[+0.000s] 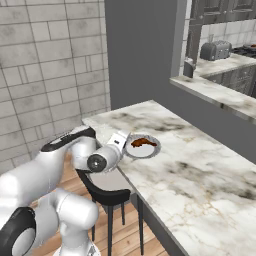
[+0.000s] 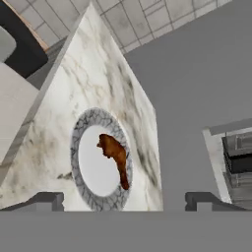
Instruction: Take the chicken drumsticks from the pan and place one on each plate on the dining counter.
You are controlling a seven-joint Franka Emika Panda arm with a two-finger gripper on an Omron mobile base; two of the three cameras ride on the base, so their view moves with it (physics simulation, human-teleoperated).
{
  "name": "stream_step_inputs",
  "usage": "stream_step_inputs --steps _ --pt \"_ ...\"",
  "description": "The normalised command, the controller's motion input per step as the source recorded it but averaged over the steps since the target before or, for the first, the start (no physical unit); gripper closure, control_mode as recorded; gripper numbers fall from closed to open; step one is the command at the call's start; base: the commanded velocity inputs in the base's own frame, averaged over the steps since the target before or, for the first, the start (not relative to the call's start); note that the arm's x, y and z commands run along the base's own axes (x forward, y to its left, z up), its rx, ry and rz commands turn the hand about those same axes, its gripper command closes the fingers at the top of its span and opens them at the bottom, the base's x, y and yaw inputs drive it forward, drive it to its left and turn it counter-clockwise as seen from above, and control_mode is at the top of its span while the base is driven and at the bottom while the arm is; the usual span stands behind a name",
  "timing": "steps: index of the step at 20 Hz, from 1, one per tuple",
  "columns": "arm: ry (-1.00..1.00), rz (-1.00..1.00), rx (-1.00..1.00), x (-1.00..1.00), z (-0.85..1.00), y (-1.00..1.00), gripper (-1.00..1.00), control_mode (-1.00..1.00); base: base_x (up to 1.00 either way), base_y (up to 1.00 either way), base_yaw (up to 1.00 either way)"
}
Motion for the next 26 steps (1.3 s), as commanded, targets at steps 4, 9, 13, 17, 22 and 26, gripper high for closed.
stream_step_inputs --steps 4,9,13,17,22,26 --pt "0.28 0.35 -0.21 -1.0 0.98 0.0 -1.0 -1.0 0.0 0.0 0.0" --pt "0.26 0.4 -0.22 -1.0 0.96 0.0 -1.0 -1.0 0.0 0.0 0.0" --pt "0.28 0.42 -0.2 -0.97 0.64 -0.01 -1.0 -1.0 0.0 0.0 0.0" --pt "0.55 0.36 -0.17 -0.79 -0.09 0.03 -1.0 -1.0 0.0 0.0 0.0" --pt "0.67 0.21 -0.23 -0.19 -0.83 0.52 -1.0 -1.0 0.0 0.0 0.0" --pt "0.36 0.08 -0.26 0.0 -0.83 0.68 -1.0 -1.0 0.0 0.0 0.0"
